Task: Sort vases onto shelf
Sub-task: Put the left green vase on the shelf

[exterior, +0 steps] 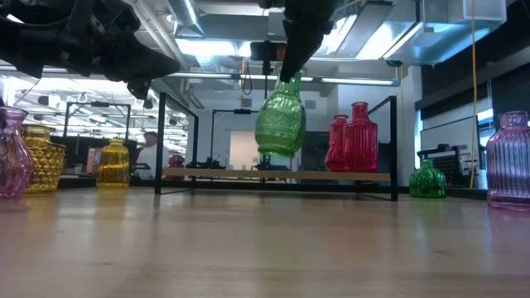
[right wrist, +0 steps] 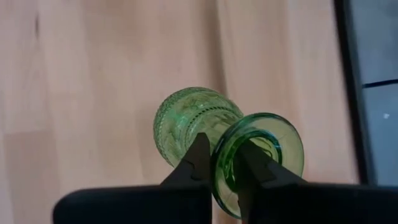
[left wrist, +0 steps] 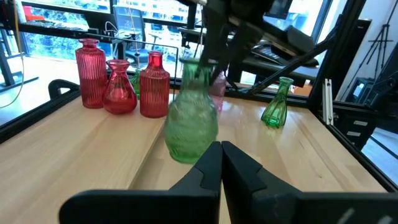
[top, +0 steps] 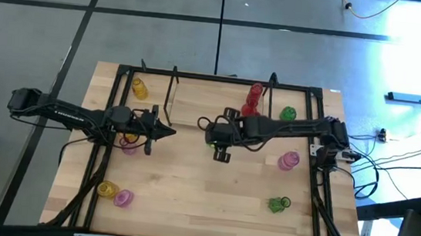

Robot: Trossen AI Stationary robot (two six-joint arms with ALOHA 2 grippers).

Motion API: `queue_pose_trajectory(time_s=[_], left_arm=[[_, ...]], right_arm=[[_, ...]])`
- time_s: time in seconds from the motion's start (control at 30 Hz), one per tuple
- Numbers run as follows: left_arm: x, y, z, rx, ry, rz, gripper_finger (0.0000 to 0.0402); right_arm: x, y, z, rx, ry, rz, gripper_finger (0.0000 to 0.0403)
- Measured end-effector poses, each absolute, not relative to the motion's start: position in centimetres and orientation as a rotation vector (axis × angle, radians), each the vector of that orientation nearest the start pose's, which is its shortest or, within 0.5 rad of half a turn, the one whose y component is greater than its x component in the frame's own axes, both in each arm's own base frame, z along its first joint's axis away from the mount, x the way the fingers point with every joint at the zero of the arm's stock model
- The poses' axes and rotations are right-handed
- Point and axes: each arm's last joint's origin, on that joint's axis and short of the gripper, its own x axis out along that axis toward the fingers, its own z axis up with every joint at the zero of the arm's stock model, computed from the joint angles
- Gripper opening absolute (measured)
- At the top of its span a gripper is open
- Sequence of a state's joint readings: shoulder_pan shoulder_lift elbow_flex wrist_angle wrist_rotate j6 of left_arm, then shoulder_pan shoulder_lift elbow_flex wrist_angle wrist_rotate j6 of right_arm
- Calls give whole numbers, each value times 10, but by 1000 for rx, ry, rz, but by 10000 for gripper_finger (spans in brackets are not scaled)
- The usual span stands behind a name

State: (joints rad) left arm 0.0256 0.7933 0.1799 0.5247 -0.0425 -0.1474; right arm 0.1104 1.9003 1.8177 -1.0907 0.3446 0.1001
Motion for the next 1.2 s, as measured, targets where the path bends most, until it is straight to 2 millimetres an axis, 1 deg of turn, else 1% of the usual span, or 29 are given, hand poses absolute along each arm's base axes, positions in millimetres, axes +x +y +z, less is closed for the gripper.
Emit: queue_pose_trajectory(time_s=[0.13,0.3,0.4,0.97,1.2], left_arm=[[166,5,191,-147,84,75,1],[166,6,191,-147,84,75,1],[166,6,191,-147,84,75,1],[166,5,191,-147,84,75,1],[166,6,191,-147,84,75,1]], right_arm=[[387,29,314,-195,1144,-291,18],[384,13,322,-198,1177,-342,19],[382,1,324,-199,1197,-370,19],[373,-79,325,-142,1243,-529,21],[368,-109,324,-96,1230,-548,21]])
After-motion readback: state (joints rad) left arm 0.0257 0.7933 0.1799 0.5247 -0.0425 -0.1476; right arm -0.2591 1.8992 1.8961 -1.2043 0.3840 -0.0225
